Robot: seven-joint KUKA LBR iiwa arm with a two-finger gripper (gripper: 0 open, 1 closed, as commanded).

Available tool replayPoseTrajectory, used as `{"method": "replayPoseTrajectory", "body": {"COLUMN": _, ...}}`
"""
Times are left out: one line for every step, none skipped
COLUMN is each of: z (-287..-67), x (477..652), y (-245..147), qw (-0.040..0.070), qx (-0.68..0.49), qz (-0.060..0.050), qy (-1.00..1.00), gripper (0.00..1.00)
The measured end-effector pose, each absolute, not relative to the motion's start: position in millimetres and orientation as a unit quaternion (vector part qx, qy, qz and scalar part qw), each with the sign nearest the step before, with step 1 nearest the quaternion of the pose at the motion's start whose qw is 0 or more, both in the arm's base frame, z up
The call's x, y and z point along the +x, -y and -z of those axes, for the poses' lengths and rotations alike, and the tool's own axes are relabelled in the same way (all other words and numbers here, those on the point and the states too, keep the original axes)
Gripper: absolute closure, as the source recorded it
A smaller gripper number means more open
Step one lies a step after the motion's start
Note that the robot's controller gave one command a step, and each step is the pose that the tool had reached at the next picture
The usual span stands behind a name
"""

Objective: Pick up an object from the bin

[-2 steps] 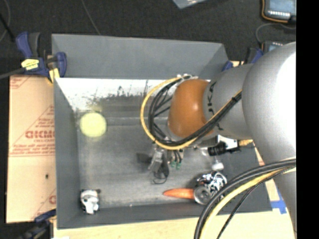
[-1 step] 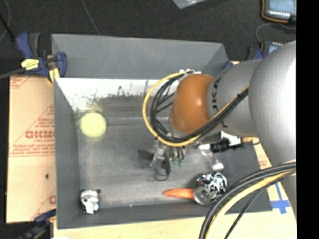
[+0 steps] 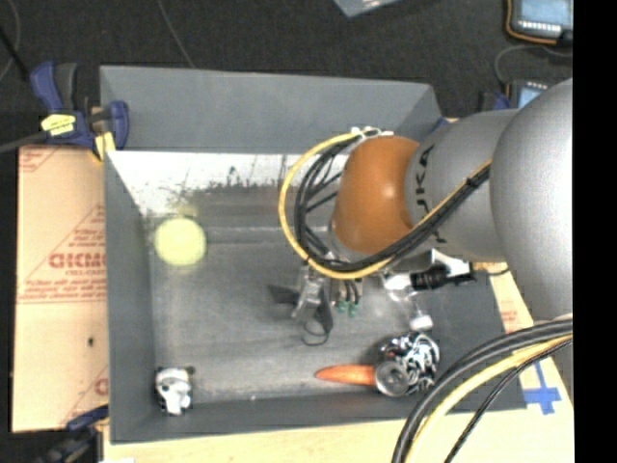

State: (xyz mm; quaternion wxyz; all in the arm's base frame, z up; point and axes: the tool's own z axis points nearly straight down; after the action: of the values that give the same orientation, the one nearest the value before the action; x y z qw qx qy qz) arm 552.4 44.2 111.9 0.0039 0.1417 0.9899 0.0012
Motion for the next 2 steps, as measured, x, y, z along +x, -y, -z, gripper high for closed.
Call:
{"method": "replayPoseTrajectory", "body": {"z": -118.9, "x": 552.7, "y": -44.0, "qw": 0.004, "qx": 0.141, "qz": -0.001, "qy": -0.99, "gripper": 1.0}}
{"method": "replayPoseTrajectory", "body": {"z": -122.3, "x": 553.0, "y": -43.9, "qw": 0.005, "qx": 0.141, "qz": -0.001, "qy": -0.99, "gripper": 1.0}}
